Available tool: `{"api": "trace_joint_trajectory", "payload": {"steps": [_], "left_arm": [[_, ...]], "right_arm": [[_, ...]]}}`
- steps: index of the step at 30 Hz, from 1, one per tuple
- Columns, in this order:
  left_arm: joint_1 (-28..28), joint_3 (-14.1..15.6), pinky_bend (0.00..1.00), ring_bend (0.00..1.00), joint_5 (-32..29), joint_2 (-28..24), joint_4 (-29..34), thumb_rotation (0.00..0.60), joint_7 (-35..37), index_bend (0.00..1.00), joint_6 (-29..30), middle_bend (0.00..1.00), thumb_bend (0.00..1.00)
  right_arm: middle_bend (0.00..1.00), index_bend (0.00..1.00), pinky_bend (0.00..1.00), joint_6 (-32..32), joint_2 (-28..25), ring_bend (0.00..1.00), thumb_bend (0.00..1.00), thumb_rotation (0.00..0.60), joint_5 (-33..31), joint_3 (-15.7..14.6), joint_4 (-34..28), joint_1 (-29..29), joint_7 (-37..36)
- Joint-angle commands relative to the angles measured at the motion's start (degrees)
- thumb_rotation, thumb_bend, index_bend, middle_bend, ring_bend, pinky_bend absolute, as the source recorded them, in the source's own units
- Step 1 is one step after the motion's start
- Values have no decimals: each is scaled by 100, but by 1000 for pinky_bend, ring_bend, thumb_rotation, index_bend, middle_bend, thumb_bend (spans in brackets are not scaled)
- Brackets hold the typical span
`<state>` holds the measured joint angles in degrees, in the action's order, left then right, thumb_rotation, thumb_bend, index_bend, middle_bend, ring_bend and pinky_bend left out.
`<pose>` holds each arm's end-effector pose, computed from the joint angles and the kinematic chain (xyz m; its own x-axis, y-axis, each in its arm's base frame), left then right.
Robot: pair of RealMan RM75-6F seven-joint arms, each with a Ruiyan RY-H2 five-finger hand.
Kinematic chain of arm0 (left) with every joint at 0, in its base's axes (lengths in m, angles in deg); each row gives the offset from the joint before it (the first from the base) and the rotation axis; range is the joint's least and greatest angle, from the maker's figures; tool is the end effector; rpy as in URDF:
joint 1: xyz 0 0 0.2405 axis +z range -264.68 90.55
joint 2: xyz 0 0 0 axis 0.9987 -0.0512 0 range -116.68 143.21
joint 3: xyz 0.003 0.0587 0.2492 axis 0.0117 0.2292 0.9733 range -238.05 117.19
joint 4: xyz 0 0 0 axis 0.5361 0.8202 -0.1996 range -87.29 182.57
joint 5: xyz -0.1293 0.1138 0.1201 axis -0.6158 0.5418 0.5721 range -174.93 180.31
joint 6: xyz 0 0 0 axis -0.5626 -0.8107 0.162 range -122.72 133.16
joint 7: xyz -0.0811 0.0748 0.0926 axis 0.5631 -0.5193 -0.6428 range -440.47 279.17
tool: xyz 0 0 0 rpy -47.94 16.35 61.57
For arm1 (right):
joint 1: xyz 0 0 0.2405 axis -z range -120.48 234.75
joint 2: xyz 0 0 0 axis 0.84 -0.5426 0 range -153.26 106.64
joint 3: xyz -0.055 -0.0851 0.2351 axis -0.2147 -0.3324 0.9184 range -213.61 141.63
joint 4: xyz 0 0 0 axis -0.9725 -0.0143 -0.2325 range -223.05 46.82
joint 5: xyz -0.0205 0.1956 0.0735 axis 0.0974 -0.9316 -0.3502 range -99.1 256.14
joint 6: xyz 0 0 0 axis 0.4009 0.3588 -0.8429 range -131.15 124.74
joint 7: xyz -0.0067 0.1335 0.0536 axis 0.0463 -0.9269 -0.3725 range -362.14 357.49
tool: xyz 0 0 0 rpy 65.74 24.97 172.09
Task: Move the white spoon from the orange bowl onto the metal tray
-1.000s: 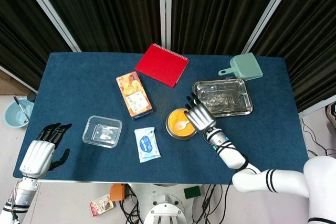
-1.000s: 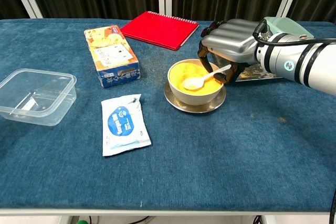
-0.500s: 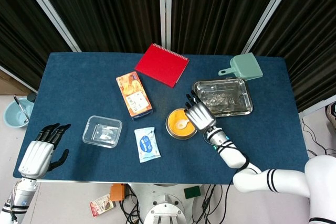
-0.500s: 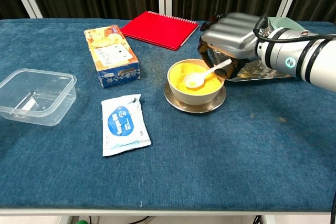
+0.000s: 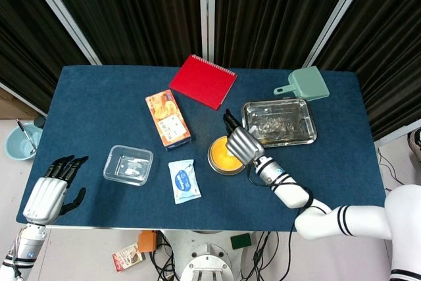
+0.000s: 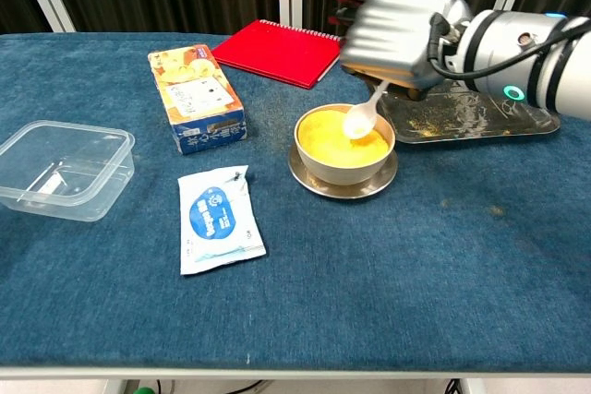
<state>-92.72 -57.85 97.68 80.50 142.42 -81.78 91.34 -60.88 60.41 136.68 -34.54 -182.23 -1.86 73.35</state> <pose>-0.2799 0.1615 0.1210 0.3400 0.0774 0.9372 0.9297 -0.1778 -0.3225 -0.0747 -0.3392 -0.0131 0.9212 0.3360 0.1960 0.0160 -0.5361 0.8440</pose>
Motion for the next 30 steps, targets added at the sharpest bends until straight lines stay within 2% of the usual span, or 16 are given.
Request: {"api": "trace_joint_trajectory", "payload": {"steps": [1, 11, 17, 26, 30], "left_arm": [[1, 3, 135, 113, -6, 0, -19, 600, 17, 107, -6, 172, 391], [-3, 14, 136, 113, -32, 58, -140, 600, 132, 107, -45, 172, 391], [-4, 14, 136, 113, -35, 84, -198, 600, 184, 107, -46, 172, 392], [15, 30, 136, 113, -52, 93, -260, 600, 241, 107, -42, 171, 392], [20, 34, 137, 113, -52, 110, -288, 600, 273, 107, -38, 172, 391]], "right_arm": [[322, 629, 0, 21, -9, 75, 477, 600, -78, 8, -53, -76, 67], [338, 644, 0, -45, 93, 81, 477, 600, -71, -238, 179, -265, 726], [338, 646, 0, 16, 394, 81, 477, 600, -24, -376, 434, -378, 1057], [338, 654, 0, -26, 695, 89, 477, 600, -116, -238, 447, -265, 493], [338, 656, 0, -117, 724, 89, 477, 600, -257, -53, 342, -43, -257]]}}
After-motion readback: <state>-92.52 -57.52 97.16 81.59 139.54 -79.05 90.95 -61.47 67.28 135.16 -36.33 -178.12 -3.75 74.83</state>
